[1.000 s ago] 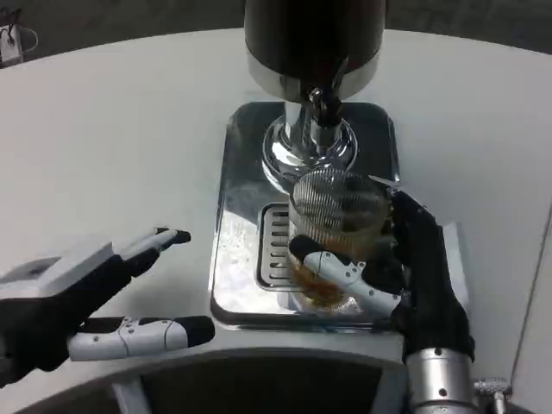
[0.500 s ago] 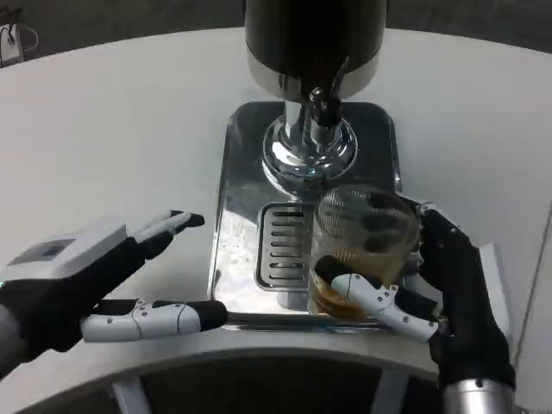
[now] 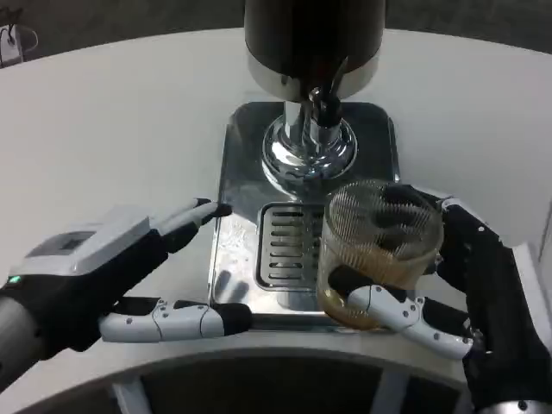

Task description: Grasp the cup under the faucet to collect the drink, then remove the cup.

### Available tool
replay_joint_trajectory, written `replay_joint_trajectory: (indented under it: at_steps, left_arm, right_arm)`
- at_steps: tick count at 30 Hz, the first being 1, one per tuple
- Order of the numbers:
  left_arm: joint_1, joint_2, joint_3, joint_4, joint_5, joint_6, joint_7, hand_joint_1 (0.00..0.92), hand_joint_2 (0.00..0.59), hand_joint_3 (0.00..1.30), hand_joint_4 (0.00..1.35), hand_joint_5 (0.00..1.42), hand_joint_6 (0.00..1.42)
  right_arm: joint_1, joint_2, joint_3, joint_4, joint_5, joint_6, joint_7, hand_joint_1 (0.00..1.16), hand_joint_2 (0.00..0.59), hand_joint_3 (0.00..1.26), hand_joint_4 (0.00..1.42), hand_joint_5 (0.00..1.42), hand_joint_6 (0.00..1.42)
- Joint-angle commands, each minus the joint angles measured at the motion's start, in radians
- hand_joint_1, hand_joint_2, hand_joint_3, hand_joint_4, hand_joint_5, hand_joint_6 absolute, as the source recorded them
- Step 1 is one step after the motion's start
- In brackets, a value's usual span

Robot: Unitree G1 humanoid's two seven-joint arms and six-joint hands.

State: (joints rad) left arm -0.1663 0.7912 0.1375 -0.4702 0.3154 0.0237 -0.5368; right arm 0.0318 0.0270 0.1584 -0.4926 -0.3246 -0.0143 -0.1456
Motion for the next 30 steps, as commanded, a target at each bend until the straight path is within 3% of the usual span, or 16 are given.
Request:
replay_joint_trajectory:
  at_steps: [1,19,30]
  left_arm:
    - [0.045,-0.001,0.023,-0.070,-0.023,0.016,-0.021,0.000,0.019,0.07,0.00,0.03,0.18]
    - [0.228,-0.026,0.126,-0.305,-0.079,0.028,-0.037,0.000,0.019,0.07,0.00,0.01,0.16]
    - [0.322,-0.038,0.165,-0.389,-0.049,-0.028,-0.032,0.000,0.018,0.02,0.00,0.00,0.10]
  right_arm:
    - [0.054,-0.018,0.008,-0.095,0.017,0.005,0.049,0.90,0.215,0.95,1.14,1.29,1.42]
    - [0.175,-0.078,0.025,-0.329,0.079,0.070,0.218,0.90,0.215,0.97,1.17,1.30,1.42]
    - [0.215,-0.142,-0.023,-0.417,0.133,0.100,0.292,0.90,0.215,0.98,1.17,1.31,1.42]
